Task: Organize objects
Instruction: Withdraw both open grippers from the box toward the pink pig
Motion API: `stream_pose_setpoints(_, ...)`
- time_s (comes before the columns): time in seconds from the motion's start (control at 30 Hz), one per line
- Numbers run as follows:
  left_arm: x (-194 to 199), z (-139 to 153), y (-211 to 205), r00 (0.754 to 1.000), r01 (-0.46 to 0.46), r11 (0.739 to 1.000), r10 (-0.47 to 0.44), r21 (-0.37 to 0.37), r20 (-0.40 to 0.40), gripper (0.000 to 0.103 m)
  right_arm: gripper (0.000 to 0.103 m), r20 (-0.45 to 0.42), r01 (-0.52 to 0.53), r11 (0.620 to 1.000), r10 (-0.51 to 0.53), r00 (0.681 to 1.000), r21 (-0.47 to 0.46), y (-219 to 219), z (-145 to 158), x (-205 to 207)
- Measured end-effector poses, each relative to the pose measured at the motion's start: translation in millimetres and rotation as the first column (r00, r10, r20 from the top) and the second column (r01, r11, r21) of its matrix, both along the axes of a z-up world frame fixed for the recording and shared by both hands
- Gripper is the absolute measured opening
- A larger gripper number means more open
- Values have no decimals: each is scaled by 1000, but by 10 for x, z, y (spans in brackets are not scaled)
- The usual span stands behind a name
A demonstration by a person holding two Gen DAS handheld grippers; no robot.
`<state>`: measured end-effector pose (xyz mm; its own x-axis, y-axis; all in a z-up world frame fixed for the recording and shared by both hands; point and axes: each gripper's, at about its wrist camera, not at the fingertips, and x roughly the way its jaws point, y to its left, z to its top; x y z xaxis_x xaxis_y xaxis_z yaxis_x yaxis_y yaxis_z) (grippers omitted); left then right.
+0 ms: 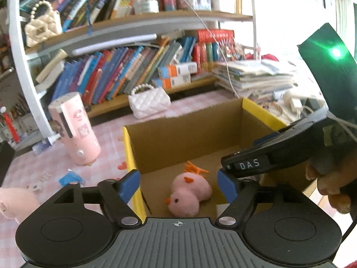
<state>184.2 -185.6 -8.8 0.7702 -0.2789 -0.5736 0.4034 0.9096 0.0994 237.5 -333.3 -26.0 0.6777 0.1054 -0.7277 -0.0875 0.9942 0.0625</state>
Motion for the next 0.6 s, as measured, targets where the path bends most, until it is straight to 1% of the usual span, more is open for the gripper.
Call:
stream_pose_setpoints(0.13, -122, 96, 102, 1000, -13, 1000, 13, -24, 25, 81, 61, 80, 38, 999, -38, 996, -4, 30, 133, -201)
stream_pose_setpoints(0.27, -257, 162, 203, 999, -20, 999, 22, -43, 46, 84, 64, 165, 87, 996, -83, 983, -16, 40, 272, -435)
stream_pose_setpoints(0.37, -364, 198, 282, 998, -20, 998, 23, -54, 61, 87, 66, 214, 136, 991, -129, 968, -18, 16, 351, -610)
stream_pose_setpoints(0.43, -436, 215, 342, 997, -20, 998, 25, -64, 72, 92, 68, 244, 168, 986, -159, 957, -15, 10, 392, -734)
stream_pose_setpoints(0.53, -550, 228, 442, 996, -23, 996, 30, -85, 84, 94, 73, 281, 217, 976, -207, 937, -5, 7, 430, -931)
stream_pose_setpoints(0.6, -621, 220, 517, 995, -31, 994, 40, -100, 86, 95, 73, 297, 254, 967, -244, 923, 4, 9, 435, -1074)
